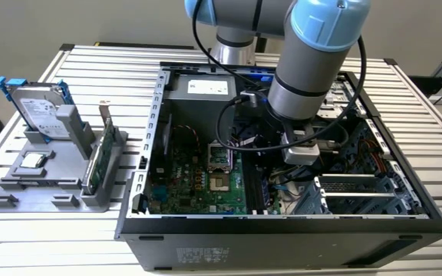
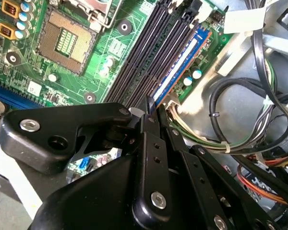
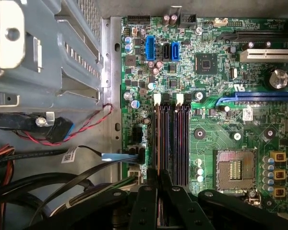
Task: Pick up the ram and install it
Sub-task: 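Insert the ram into the slot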
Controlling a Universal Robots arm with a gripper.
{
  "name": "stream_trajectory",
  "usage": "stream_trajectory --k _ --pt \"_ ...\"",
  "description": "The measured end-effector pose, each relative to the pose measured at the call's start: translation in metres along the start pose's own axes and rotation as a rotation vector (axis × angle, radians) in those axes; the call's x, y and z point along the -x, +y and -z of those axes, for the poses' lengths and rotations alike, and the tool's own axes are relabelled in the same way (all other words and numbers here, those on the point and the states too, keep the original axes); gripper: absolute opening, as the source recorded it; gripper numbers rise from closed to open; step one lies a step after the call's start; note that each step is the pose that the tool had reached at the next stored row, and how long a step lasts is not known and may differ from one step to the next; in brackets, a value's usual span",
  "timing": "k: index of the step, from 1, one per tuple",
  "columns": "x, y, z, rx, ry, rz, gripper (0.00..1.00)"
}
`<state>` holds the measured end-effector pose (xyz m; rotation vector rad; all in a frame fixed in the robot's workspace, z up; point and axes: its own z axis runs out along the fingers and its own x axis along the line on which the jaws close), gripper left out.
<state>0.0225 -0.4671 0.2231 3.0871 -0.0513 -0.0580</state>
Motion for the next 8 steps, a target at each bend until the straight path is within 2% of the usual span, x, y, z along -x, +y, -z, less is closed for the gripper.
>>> stream_trajectory --k 8 --pt "0.0004 0.0005 -0.0003 0.0001 -0.0001 -0.001 0.0"
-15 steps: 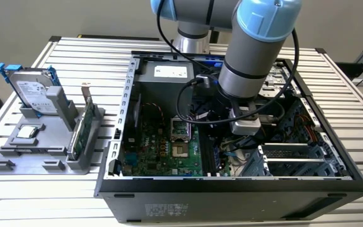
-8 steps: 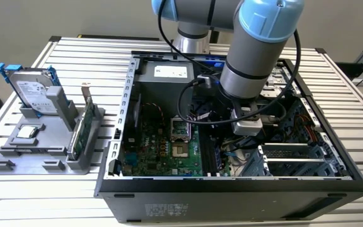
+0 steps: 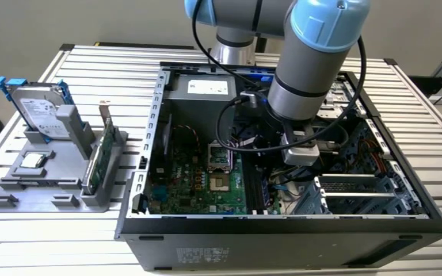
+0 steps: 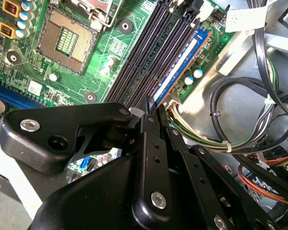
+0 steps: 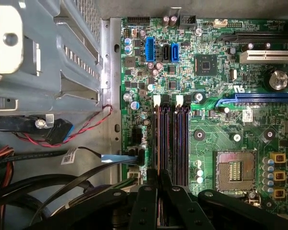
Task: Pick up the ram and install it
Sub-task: 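Insert the ram into the slot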
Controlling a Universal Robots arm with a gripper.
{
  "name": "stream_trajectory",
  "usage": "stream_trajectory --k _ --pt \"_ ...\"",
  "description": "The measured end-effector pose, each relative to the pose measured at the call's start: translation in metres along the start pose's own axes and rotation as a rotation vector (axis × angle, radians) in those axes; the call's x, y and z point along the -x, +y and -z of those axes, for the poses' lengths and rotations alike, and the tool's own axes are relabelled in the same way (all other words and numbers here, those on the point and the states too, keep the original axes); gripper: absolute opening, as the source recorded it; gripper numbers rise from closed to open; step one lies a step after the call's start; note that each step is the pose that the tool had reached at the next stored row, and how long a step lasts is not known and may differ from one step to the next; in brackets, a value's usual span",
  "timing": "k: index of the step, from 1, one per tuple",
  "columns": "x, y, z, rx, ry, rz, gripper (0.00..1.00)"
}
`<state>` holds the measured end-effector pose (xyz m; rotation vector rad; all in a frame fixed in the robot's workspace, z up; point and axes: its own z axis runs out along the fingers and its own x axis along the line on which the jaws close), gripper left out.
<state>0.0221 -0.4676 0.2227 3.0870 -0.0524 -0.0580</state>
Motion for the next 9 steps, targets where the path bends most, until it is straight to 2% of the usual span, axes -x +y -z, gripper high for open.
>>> stream_trajectory --k 9 --pt "-0.0001 -0.0001 -0.001 -0.0004 0.0001 0.0 0.0"
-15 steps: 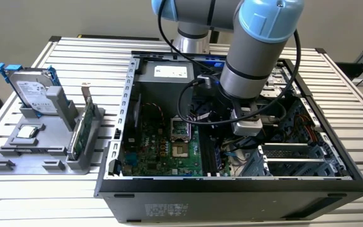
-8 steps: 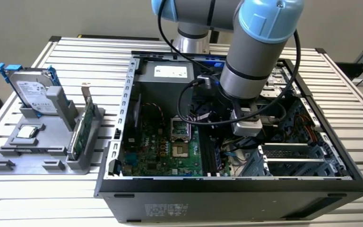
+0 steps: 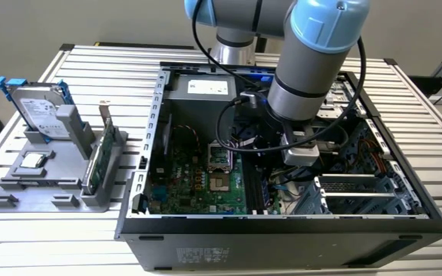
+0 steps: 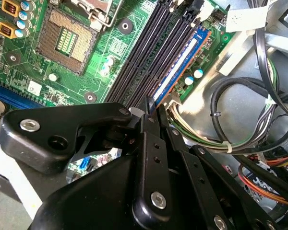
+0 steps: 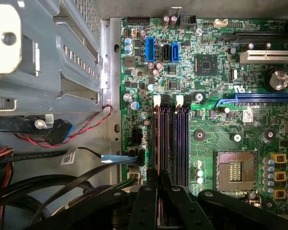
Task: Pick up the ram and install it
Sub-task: 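Insert the ram into the slot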
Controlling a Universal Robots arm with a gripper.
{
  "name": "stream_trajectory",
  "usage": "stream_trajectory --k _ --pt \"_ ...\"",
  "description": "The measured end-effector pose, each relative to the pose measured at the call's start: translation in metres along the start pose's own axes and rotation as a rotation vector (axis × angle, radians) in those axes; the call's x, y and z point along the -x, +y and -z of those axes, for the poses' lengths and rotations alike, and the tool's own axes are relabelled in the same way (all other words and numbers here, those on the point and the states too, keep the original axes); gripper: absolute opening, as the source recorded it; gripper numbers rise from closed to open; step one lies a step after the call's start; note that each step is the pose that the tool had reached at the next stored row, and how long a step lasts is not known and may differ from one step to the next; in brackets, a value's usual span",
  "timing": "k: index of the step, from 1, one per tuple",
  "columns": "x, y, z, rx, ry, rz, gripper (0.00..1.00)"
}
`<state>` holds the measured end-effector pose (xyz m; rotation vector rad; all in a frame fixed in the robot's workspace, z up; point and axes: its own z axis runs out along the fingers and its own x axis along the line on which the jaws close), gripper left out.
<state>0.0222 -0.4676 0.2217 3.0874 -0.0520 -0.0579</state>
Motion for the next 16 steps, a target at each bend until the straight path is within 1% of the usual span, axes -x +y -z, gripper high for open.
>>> stream_trajectory --k 16 --pt "0.0001 -0.0019 -0.0029 0.0002 -0.0001 0.0 0.0"
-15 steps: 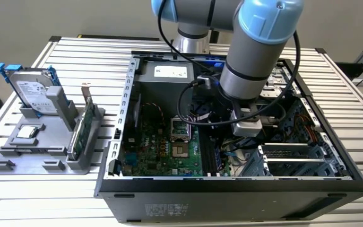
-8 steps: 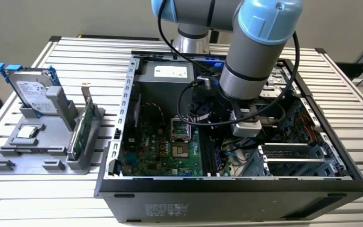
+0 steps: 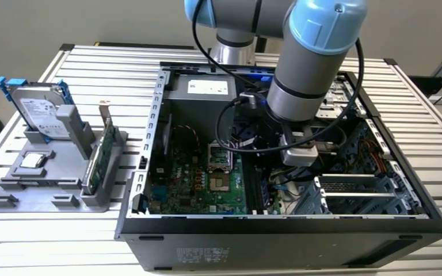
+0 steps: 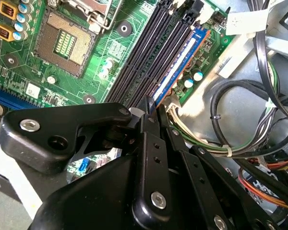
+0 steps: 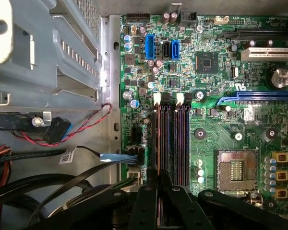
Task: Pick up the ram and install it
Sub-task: 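Insert the ram into the slot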
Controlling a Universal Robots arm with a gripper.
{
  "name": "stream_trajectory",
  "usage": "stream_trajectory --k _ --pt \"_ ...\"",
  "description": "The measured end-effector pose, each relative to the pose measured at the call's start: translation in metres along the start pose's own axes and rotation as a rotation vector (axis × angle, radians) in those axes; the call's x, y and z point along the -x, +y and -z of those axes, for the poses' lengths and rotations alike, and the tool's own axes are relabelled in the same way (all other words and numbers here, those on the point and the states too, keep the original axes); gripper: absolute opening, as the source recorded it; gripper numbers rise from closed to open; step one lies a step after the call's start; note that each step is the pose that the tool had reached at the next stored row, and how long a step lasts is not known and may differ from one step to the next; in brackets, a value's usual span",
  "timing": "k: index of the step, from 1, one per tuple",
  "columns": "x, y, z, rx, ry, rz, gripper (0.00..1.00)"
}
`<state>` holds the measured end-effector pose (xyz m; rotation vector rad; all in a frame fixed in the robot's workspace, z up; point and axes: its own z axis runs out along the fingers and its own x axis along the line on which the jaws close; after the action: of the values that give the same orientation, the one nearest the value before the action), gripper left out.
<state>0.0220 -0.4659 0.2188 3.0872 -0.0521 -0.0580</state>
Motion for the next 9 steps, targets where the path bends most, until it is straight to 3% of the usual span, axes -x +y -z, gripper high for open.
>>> stream_trajectory --k 9 --pt "-0.0001 -0.0001 -0.0025 0.0001 0.0 0.0 0.0"
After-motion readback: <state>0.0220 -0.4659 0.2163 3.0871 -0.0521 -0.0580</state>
